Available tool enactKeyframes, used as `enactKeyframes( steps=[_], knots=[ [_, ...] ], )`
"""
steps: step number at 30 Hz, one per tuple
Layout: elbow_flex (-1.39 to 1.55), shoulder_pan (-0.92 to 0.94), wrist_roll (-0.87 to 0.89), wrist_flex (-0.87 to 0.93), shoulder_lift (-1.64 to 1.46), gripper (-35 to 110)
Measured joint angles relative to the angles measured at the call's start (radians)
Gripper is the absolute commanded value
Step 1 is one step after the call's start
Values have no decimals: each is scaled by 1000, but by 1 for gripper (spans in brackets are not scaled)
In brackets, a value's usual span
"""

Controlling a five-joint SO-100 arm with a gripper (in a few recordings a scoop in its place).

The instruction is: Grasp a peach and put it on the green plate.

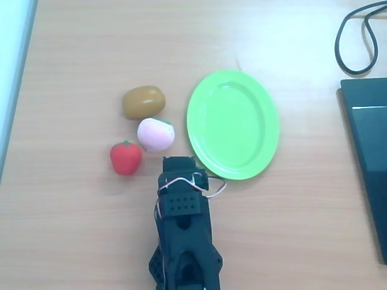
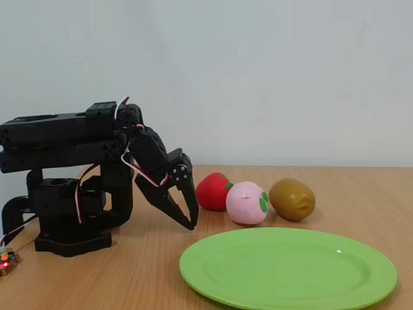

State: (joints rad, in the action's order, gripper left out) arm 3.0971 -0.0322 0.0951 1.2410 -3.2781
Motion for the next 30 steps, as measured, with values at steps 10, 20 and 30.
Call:
enactKeyframes(
  steps=[10, 20, 30],
  knots=[
    [-163, -49, -51, -107, 0, -8],
    [-305, -51, -32, -109, 81, -8],
    [-422, -37, -57, -201, 311, 11]
  ],
)
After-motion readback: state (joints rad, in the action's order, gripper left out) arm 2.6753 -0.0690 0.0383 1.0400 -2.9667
